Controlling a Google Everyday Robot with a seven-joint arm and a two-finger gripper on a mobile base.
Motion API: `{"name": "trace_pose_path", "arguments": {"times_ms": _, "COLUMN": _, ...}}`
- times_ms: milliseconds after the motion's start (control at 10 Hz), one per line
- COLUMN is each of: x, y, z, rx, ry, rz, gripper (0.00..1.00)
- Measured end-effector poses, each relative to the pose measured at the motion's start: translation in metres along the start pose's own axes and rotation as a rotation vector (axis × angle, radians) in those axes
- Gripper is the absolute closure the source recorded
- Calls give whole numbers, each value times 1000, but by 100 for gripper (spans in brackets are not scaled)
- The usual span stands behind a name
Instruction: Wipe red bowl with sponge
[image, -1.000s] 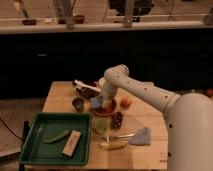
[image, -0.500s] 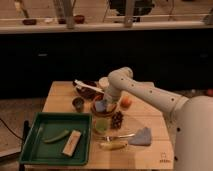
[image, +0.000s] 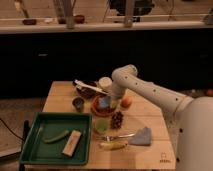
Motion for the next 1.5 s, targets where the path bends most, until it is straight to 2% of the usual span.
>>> {"name": "trace_pose_path", "arguments": {"times_ms": 300, "x": -5, "y": -16, "z": 15, "rx": -13, "ry": 13, "rz": -9, "gripper": 100}}
{"name": "trace_pose_path", "arguments": {"times_ms": 600, "x": -16, "y": -18, "z": 25, "rx": -32, "ry": 16, "rz": -36, "gripper": 100}}
{"name": "trace_pose_path", "arguments": {"times_ms": 1000, "x": -40, "y": -5, "z": 24, "rx": -50, "ry": -2, "rz": -118, "gripper": 100}}
{"name": "trace_pose_path", "arguments": {"times_ms": 1200, "x": -43, "y": 7, "z": 22, "rx": -70, "ry": 1, "rz": -146, "gripper": 100}}
{"name": "trace_pose_path", "arguments": {"times_ms": 1500, "x": -35, "y": 20, "z": 19, "rx": -86, "ry": 10, "rz": -149, "gripper": 100}}
